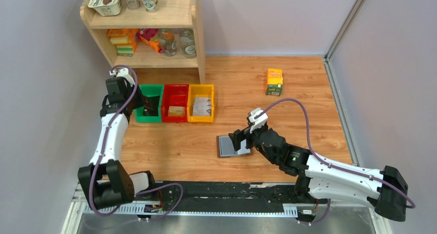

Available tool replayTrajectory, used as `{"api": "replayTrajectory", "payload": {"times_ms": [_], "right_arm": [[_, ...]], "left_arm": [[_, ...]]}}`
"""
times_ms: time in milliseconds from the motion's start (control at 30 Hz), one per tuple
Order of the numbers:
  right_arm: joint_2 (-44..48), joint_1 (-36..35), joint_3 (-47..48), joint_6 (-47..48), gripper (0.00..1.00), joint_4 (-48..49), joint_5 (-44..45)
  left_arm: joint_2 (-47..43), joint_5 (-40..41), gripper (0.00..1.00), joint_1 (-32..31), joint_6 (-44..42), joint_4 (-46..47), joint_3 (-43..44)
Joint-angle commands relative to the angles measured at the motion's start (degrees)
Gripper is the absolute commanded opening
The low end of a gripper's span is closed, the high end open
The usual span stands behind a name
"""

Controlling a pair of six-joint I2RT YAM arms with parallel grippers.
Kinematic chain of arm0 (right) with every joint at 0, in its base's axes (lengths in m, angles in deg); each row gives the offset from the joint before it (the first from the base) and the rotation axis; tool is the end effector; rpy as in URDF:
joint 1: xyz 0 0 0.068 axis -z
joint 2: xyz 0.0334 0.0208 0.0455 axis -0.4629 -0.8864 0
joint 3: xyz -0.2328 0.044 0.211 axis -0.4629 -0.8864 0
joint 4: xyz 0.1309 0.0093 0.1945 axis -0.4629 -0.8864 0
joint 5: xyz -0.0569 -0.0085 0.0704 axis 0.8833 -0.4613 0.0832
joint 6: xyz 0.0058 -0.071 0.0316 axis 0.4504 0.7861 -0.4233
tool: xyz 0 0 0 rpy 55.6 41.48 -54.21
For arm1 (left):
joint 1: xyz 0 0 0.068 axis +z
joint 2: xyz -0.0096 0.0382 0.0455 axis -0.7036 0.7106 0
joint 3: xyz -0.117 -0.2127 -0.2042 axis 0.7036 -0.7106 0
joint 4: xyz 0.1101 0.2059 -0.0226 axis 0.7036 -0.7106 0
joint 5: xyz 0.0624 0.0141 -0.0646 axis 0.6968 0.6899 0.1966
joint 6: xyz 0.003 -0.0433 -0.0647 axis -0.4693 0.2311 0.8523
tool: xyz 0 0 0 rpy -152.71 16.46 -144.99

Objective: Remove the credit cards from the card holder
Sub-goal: Place the credit card in the storage box.

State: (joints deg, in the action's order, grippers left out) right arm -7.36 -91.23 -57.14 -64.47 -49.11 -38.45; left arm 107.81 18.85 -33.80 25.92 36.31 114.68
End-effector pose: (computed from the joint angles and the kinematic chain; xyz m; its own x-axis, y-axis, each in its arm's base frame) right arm 0.1029 0.1413 0.2915 -0.2704 -0.1188 -0.9554 -0.5714 0.8185 0.0600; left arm 0.2327 0.0323 0.3209 -0.5404 -0.3665 -0.7574 -0.1846 0.9299 -0.3182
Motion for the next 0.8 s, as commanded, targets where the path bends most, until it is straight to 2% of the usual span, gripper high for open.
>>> {"api": "replayTrajectory", "payload": {"times_ms": [0,133,433,567,633,667,767], "right_arm": [[0.4,0.4,-1.0,-0.9,1.0,1.7,-1.1],[0.7,1.0,-1.4,-0.5,1.0,1.7,-1.2],[-0.1,2.5,-1.8,-0.9,1.0,2.0,-2.3],[-1.1,2.7,-1.3,-1.0,1.0,2.3,-3.1],[-1.2,2.7,-1.1,-1.1,1.0,2.0,-3.1],[-1.0,2.7,-1.1,-1.0,1.0,1.9,-3.0],[-0.1,2.7,-1.3,-1.1,1.0,1.6,-3.0]], "left_arm": [[7.3,1.6,0.0,2.0,-3.8,2.1,6.8],[16.7,1.2,0.0,2.4,-5.4,1.9,11.6],[29.0,-17.1,0.0,6.0,-5.2,6.8,13.4],[32.1,-17.7,0.01,6.7,-5.4,4.9,14.6],[32.7,-15.9,0.14,6.7,-5.8,3.0,15.6],[32.8,-14.0,0.25,6.7,-6.0,2.3,16.0],[31.2,-9.7,0.38,6.7,-6.6,0.3,16.3]]}}
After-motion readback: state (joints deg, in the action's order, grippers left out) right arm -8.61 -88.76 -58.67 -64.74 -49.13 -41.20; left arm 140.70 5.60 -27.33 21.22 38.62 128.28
